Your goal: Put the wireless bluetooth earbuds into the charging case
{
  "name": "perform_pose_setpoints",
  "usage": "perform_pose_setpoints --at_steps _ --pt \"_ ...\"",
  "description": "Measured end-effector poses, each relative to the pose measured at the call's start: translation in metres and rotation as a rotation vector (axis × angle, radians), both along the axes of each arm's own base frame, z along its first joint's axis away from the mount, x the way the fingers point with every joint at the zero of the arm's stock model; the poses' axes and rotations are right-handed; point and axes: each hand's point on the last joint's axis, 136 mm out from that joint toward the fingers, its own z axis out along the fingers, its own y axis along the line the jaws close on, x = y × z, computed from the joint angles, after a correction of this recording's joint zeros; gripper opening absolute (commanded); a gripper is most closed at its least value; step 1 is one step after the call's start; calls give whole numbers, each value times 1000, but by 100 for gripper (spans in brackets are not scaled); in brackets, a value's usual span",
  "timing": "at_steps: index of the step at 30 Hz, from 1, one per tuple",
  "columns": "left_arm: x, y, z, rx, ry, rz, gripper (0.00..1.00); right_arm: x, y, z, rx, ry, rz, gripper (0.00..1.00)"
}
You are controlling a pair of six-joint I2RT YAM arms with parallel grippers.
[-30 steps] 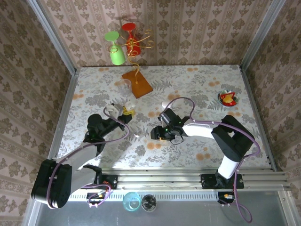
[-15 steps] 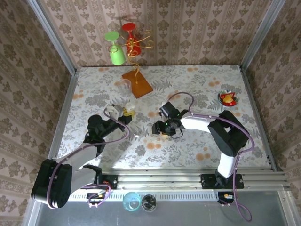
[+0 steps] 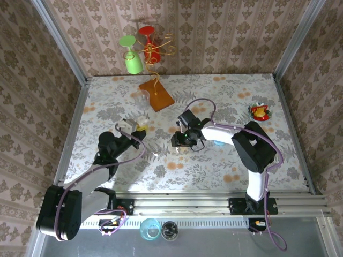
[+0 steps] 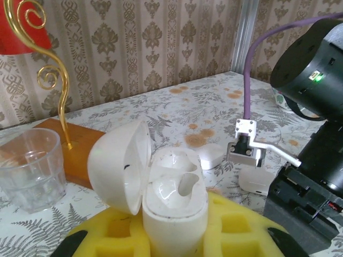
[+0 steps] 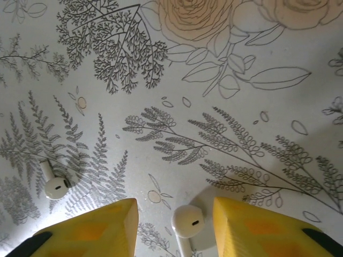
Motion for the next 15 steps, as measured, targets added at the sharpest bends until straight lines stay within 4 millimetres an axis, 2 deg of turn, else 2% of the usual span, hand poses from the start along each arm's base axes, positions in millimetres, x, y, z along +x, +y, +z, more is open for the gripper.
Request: perform_pose_setpoints --at_steps 7,9,15 --pt "18 29 -2 -22 29 135 0 -8 -6 -3 -159 -69 81 54" --pt "22 37 -2 -30 36 167 0 -14 -3 -2 -210 -98 125 52" --pt "23 39 -2 -43 46 178 0 -17 11 9 -322 -171 212 44"
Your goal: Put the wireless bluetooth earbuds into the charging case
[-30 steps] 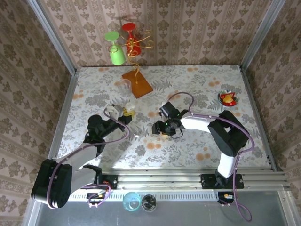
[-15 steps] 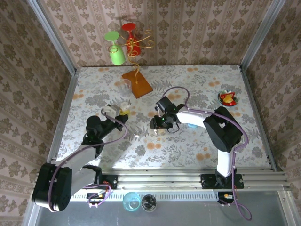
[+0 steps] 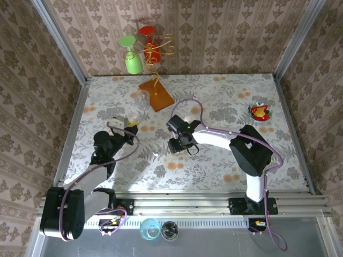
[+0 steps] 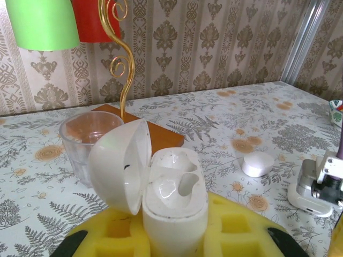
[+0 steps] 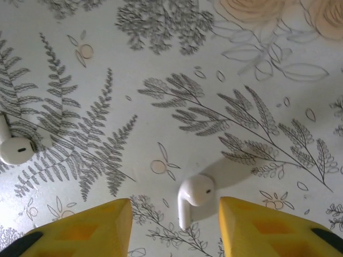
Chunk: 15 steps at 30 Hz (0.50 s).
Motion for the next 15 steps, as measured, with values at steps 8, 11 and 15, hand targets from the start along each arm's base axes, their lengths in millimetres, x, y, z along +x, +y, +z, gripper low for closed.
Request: perform_pose_setpoints --at_steps 8,11,15 --pt "-2 -1 -4 -11 13 -5 0 3 -6 -20 -133 4 42 38" --pt "-3 -1 -4 -16 17 -9 0 5 -7 -21 -154 -1 57 34" --pt "-3 -1 -4 -18 18 -10 0 5 -9 -20 -172 0 77 29"
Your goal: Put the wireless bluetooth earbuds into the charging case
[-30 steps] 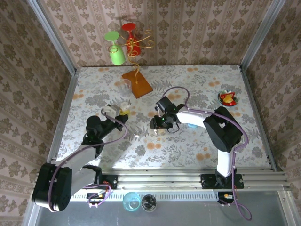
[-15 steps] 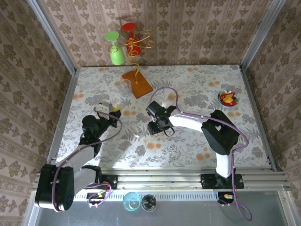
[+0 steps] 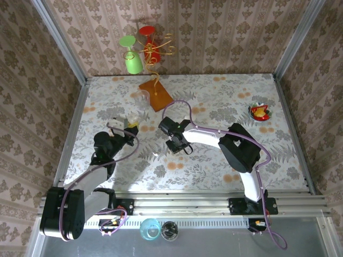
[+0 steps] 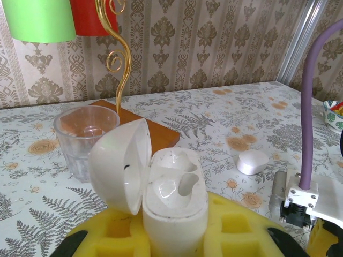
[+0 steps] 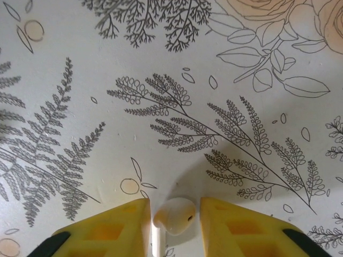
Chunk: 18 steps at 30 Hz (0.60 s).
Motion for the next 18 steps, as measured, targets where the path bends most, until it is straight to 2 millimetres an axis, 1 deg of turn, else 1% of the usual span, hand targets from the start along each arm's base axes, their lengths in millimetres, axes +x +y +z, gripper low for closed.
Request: perform_pose_setpoints --at_steps 10,14,18 --pt "0 0 -2 3 6 0 0 -6 -10 -3 -46 10 42 24" --pt "0 0 -3 8 9 -1 0 -19 -22 -3 -50 29 53 20" --pt "0 0 -3 10 7 -1 0 -32 -36 -4 -60 51 50 20"
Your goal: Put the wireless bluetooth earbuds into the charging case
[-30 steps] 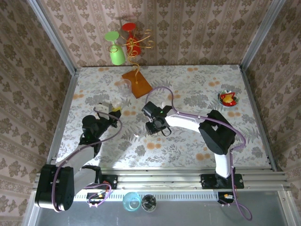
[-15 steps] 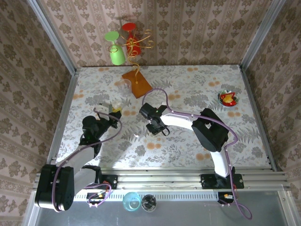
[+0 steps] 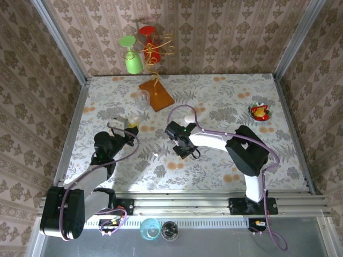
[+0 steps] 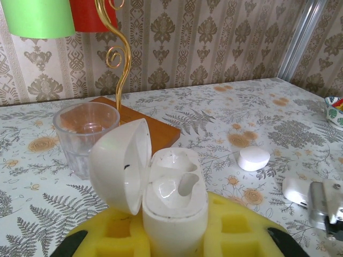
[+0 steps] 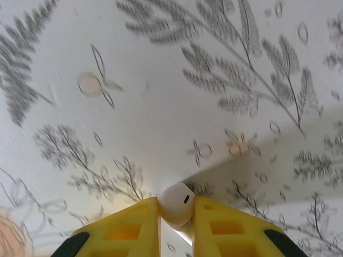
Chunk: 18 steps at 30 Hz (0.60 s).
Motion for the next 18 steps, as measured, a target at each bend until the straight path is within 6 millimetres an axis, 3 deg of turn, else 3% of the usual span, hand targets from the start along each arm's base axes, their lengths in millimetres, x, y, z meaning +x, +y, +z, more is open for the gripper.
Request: perform_pose_setpoints --at_steps 3,7,9,18 --pt "0 0 0 0 0 0 0 -7 -10 0 -6 10 -5 22" --pt "0 0 0 4 -1 -1 0 -17 -21 3 -21 28 -16 43" --pt "0 0 -1 6 -2 -1 0 -17 -22 8 -18 25 -12 47" --pt "4 8 -3 9 5 35 0 -11 -16 41 -95 -6 49 48"
